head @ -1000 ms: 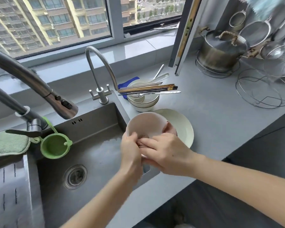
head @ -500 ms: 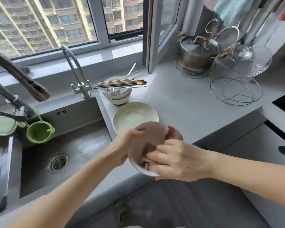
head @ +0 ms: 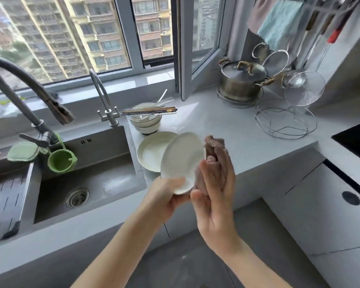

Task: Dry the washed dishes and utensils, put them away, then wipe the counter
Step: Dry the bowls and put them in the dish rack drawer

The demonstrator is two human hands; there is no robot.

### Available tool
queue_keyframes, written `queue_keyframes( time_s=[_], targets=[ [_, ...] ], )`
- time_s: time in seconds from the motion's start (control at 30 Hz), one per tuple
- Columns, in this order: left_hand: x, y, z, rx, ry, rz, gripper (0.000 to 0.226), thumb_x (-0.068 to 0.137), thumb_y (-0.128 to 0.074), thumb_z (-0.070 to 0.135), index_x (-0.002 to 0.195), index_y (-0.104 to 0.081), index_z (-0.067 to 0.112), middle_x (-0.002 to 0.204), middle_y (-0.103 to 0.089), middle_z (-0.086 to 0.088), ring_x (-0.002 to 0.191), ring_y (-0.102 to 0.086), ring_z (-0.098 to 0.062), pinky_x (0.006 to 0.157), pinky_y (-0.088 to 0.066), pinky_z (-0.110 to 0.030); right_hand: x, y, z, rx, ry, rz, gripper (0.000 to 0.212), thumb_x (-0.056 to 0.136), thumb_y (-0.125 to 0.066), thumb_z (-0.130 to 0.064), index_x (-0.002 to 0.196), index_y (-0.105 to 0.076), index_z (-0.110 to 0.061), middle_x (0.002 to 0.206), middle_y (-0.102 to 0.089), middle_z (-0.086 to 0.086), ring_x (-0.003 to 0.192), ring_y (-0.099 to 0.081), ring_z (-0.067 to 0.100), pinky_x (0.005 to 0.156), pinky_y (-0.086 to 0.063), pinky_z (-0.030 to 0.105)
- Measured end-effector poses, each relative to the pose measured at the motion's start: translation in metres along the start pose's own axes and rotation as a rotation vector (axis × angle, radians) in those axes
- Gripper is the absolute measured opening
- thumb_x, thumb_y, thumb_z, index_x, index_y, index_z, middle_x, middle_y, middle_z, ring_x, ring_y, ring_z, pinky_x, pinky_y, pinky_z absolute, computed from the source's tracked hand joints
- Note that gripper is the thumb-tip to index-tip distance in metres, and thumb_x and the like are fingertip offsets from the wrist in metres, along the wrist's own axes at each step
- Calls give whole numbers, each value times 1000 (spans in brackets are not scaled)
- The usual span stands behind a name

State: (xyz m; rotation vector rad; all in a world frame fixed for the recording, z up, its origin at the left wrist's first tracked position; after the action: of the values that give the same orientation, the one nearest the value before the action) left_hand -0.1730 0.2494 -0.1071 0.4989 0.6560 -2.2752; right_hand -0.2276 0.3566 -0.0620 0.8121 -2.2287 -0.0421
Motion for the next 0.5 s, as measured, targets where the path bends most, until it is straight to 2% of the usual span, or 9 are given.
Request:
queue_keyframes(
  time_s=[0.07, 0.13, 0.2, 0.23, 0.3, 0.37, 0.43, 0.47, 0.5],
  targets=[
    [-10, -11, -1, 115, -3, -34, 21, 81, -53, -12, 97, -65, -8, 78, -68, -17, 64, -67, -20, 54, -54, -22, 9, 2, -14, 77, -3, 40, 45, 102, -33, -41, 138, -47, -18, 151, -22, 22, 144, -25, 29, 116, -26, 41],
    [-25, -9, 4, 221, -5, -13, 20, 70, -61, -4, 90, -62, -6, 58, -62, -9, 40, -56, -10, 35, -36, -13, 23, 18, -23, 226, -125, 52, 48, 97, -35, -51, 126, -60, -22, 147, -34, 16, 139, -36, 19, 111, -35, 31],
    [-37, -4, 10, 336, -20, -28, 29, 58, -60, 3, 86, -59, -4, 48, -56, -5, 32, -47, -9, 31, -25, -11, 33, 31, -26, 418, -337, 15, 41, 95, -37, -54, 114, -66, -33, 137, -52, 7, 127, -51, 12, 107, -42, 35],
    [-44, -3, 12, 383, -40, -44, 27, 58, -59, 3, 84, -57, -4, 46, -53, -5, 32, -44, -10, 31, -22, -11, 35, 36, -26, 497, -450, 8, 39, 96, -37, -49, 111, -68, -30, 128, -62, 4, 119, -58, 11, 104, -45, 36],
    [-62, -4, 14, 465, -71, -77, 16, 66, -60, -1, 81, -56, -3, 47, -52, -7, 34, -43, -12, 30, -19, -12, 31, 40, -24, 681, -675, 17, 42, 102, -31, -39, 107, -66, -17, 105, -73, 2, 101, -68, 12, 91, -53, 30],
    [-79, -11, 13, 505, -101, -118, 16, 67, -62, 0, 82, -56, 1, 57, -54, -8, 39, -47, -15, 31, -19, -11, 15, 39, -25, 825, -871, 97, 49, 103, -27, -40, 100, -68, -13, 91, -73, 5, 85, -70, 17, 77, -55, 30],
    [-92, -27, 7, 432, -143, -187, 30, 61, -61, 5, 90, -57, 6, 67, -56, -8, 40, -49, -16, 32, -23, -11, -17, 37, -28, 924, -995, 306, 38, 100, -34, -35, 99, -70, -21, 85, -63, 8, 74, -63, 20, 72, -48, 27],
    [-94, -37, 3, 374, -191, -198, 35, 59, -61, 7, 94, -58, 9, 70, -58, -7, 42, -53, -16, 34, -29, -13, -34, 38, -31, 982, -1037, 438, 25, 93, -44, -28, 103, -67, -23, 85, -58, 8, 73, -57, 22, 73, -45, 29],
    [-97, -46, 0, 350, -273, -179, 36, 58, -63, 9, 94, -59, 14, 74, -61, -5, 50, -59, -18, 38, -38, -19, -49, 40, -35, 1053, -1037, 542, 23, 83, -51, -25, 100, -66, -21, 88, -59, 13, 77, -57, 26, 77, -45, 34]
  ],
)
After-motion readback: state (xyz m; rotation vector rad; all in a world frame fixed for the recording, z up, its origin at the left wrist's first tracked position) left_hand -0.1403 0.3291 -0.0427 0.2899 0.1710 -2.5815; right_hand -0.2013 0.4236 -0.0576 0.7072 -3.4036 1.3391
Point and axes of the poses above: each hand's wrist, its own x-axis towards the middle knuckle, its own y-axis out of the back of the hand, z = x × y, the point moved 6 cm from there along x, towards the middle knuckle
